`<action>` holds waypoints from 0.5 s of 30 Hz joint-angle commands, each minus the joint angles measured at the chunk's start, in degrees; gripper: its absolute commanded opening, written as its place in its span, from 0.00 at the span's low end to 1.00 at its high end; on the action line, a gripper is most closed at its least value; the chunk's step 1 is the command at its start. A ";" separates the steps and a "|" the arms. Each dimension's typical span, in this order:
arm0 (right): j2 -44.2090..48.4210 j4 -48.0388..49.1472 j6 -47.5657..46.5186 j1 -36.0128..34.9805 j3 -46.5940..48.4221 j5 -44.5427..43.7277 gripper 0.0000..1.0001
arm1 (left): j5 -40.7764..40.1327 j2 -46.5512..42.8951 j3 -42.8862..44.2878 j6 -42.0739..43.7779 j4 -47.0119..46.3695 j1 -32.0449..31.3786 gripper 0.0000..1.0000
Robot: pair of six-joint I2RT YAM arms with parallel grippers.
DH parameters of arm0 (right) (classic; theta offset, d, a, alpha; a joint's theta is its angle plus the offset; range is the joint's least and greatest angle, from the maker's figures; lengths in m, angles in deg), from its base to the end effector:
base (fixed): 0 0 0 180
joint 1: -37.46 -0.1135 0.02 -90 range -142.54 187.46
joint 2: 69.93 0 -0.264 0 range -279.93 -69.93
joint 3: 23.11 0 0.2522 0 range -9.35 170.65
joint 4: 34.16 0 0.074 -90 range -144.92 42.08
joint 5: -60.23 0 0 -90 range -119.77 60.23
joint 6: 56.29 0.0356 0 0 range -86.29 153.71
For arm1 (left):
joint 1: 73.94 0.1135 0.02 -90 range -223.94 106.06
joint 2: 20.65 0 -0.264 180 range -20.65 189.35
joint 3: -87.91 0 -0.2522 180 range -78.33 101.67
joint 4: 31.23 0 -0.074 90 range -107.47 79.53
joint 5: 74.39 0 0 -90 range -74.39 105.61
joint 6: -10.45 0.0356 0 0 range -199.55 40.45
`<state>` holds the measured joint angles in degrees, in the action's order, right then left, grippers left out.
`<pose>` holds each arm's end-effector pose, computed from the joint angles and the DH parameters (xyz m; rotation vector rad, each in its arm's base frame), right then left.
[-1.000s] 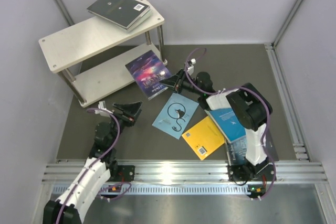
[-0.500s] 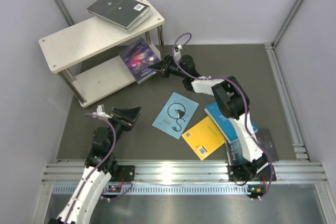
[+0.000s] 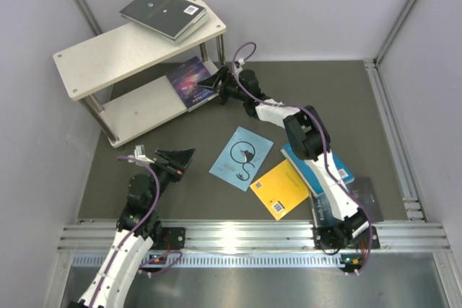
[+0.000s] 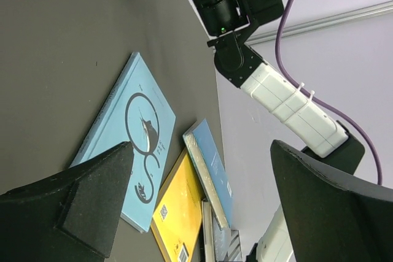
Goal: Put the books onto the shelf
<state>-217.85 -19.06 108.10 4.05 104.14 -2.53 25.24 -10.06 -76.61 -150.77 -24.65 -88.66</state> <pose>0.4792 0.3356 0.1544 0.2834 1.9930 1.7218 0.1154 -0.0365 0.1803 -0.7040 1.6134 -1.2692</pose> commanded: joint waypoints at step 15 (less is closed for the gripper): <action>4.92 5.59 -0.12 2.73 -11.62 7.47 0.87 | -0.22 2.41 -1.45 1.61 -2.75 0.04 0.98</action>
<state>-214.17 -14.87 109.15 6.30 92.56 2.43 25.19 -8.46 -76.61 -150.07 -24.48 -88.66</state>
